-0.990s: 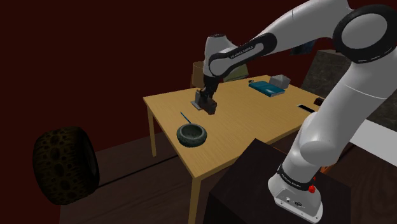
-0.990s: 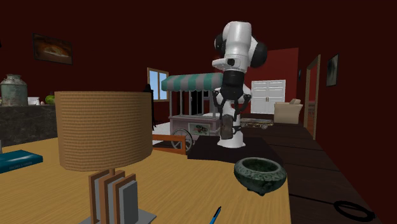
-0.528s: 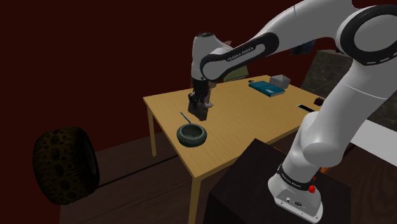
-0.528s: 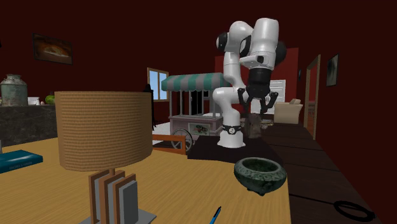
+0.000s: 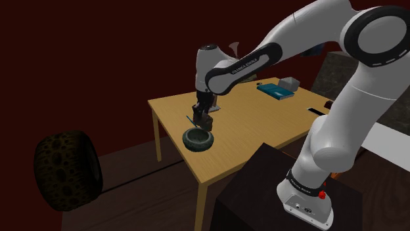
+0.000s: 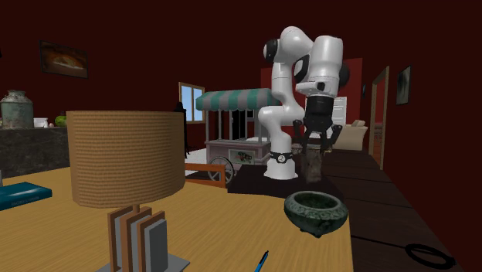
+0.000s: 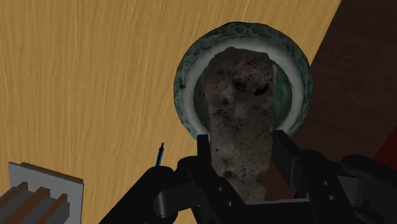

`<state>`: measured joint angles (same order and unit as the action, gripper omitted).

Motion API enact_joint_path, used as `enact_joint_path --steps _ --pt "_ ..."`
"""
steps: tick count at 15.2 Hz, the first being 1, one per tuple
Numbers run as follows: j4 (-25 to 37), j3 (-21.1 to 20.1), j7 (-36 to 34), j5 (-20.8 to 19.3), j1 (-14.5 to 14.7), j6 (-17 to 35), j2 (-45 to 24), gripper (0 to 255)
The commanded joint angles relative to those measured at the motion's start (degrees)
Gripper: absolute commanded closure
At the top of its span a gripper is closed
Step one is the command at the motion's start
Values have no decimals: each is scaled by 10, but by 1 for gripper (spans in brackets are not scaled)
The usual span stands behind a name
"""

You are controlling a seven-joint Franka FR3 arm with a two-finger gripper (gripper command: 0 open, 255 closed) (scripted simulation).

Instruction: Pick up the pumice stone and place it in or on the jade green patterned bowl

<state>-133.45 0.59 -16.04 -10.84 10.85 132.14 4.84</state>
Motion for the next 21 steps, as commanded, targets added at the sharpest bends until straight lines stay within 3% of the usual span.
enact_joint_path --steps 1,10,18,19,21 --pt "-6 0 -3 -3 -1 16 -9 255" --pt "-32 2 -22 -19 -3 91 -59 255" --pt "-32 2 -22 -19 -3 91 -59 255" --pt "-32 2 -22 -19 -3 91 -59 0" --pt "-32 2 -21 -19 -3 91 -59 0"
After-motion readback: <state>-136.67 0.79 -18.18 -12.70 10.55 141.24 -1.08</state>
